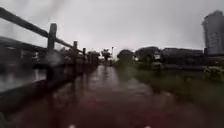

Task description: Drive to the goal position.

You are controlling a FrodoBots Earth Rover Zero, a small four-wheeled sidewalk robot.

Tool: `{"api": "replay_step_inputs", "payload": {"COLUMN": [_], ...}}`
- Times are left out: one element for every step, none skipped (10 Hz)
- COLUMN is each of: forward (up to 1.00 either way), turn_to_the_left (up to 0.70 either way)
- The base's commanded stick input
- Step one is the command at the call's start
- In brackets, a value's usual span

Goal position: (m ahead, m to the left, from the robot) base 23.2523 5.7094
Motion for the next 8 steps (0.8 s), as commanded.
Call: {"api": "replay_step_inputs", "payload": {"forward": [1.00,1.00,1.00,1.00,1.00,0.00,0.00,0.00], "turn_to_the_left": [0.00,0.00,0.00,0.00,0.00,0.00,0.00,0.00]}}
